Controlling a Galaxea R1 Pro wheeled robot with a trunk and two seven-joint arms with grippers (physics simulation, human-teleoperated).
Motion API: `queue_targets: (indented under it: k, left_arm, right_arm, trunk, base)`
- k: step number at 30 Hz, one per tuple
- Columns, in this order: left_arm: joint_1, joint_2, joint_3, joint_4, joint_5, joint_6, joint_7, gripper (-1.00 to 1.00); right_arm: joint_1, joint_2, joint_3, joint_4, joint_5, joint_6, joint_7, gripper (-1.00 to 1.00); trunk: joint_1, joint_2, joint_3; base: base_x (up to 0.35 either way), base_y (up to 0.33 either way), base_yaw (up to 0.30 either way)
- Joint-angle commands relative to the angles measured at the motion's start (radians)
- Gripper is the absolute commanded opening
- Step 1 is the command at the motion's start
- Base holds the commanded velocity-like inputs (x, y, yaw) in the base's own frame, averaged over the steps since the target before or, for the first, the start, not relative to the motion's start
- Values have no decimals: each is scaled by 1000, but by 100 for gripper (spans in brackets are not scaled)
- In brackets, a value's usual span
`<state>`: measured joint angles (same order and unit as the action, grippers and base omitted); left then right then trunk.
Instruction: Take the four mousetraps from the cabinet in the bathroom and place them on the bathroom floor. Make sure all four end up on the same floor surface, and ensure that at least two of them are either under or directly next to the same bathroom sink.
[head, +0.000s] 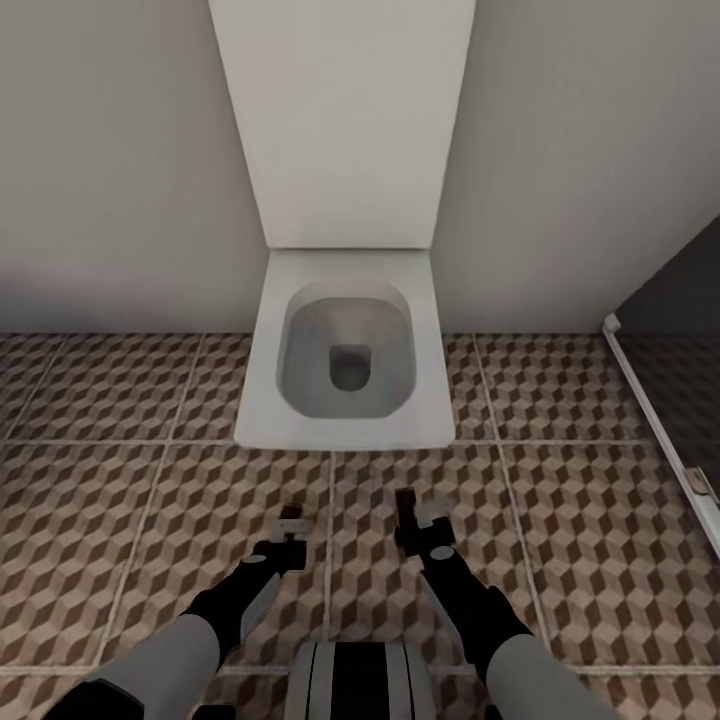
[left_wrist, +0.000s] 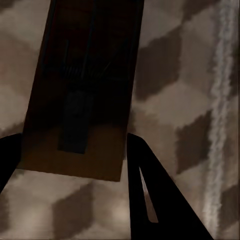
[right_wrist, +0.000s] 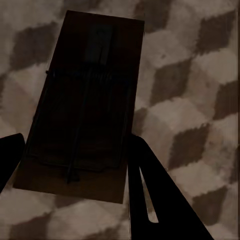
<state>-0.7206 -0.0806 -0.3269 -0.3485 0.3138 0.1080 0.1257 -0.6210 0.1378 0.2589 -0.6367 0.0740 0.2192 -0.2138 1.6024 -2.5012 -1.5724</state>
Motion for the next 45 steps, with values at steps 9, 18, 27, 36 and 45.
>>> queue_targets:
  k: [9, 18, 27, 36, 45]
  left_arm:
    - [0, 1, -9, -1, 5, 4, 11, -100]
    - [2, 2, -9, -1, 5, 3, 11, -100]
    - [5, 3, -9, 0, 4, 1, 11, -100]
    - [8, 5, -9, 8, 4, -26, 11, -100]
    - [9, 7, -9, 31, 2, -41, 11, -100]
  right_arm:
    - [0, 0, 5, 13, 4, -1, -1, -100]
    - [0, 1, 41, 130, 4, -143, -1, -100]
    - [0, -2, 48, 150, 5, -160, 0, -100]
    - [0, -12, 48, 150, 7, -210, 23, -100]
    - [0, -14, 48, 151, 10, -217, 76, -100]
  trunk:
    - [0, 0, -1]
    - [0, 0, -1]
    - [0, 0, -1]
    - [0, 0, -1]
    - [0, 0, -1]
  base:
    - [140, 0, 0]
    - [9, 0, 0]
    - [0, 0, 0]
    - [0, 0, 0]
    - [0, 0, 0]
